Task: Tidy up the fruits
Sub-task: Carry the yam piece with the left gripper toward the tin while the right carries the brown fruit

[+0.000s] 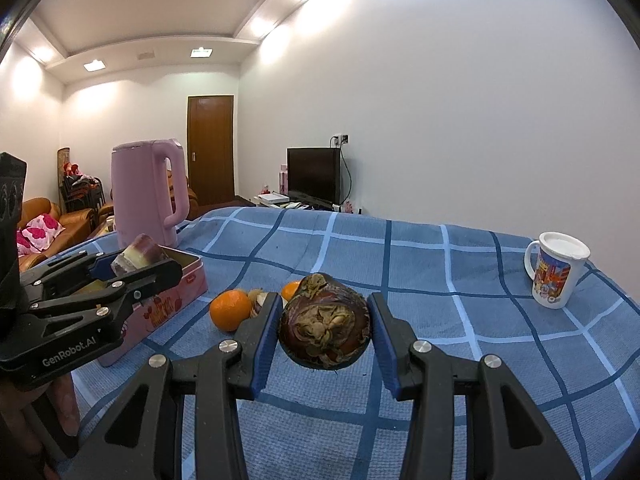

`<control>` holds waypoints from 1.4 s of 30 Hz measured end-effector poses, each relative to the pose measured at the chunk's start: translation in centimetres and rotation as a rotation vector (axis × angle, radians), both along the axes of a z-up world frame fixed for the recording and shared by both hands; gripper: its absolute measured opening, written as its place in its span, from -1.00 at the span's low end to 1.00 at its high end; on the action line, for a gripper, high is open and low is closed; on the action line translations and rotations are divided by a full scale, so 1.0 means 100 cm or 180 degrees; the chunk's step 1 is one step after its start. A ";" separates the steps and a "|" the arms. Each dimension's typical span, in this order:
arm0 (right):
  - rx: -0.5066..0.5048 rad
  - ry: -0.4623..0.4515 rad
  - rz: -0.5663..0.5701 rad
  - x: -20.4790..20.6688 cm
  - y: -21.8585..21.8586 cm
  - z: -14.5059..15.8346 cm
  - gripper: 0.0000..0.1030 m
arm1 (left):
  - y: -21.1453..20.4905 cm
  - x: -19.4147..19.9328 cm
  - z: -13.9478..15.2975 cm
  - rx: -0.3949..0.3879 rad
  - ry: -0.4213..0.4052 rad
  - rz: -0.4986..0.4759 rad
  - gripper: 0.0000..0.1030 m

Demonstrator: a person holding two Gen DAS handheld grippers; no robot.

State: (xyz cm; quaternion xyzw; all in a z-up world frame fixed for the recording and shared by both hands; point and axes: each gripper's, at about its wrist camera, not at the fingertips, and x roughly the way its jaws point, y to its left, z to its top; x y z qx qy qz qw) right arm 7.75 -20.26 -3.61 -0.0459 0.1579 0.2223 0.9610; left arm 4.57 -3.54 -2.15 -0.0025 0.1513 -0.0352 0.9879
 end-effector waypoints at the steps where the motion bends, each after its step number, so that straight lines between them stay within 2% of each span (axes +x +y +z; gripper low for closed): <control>1: 0.0007 -0.0013 0.0001 -0.001 0.000 0.000 -0.11 | -0.001 -0.001 0.000 0.0009 -0.0013 -0.0002 -0.14; 17: -0.0041 -0.0157 0.0026 -0.011 0.006 0.003 -0.11 | 0.002 -0.004 0.002 -0.0053 -0.0048 -0.0021 -0.14; 29: -0.0102 -0.0053 0.0165 -0.006 0.029 0.007 -0.11 | 0.013 -0.004 0.001 -0.0124 0.0014 0.0016 -0.14; 42: -0.0164 -0.0013 0.0377 -0.002 0.066 0.017 -0.11 | 0.042 -0.007 -0.001 -0.0186 0.0085 0.0193 -0.14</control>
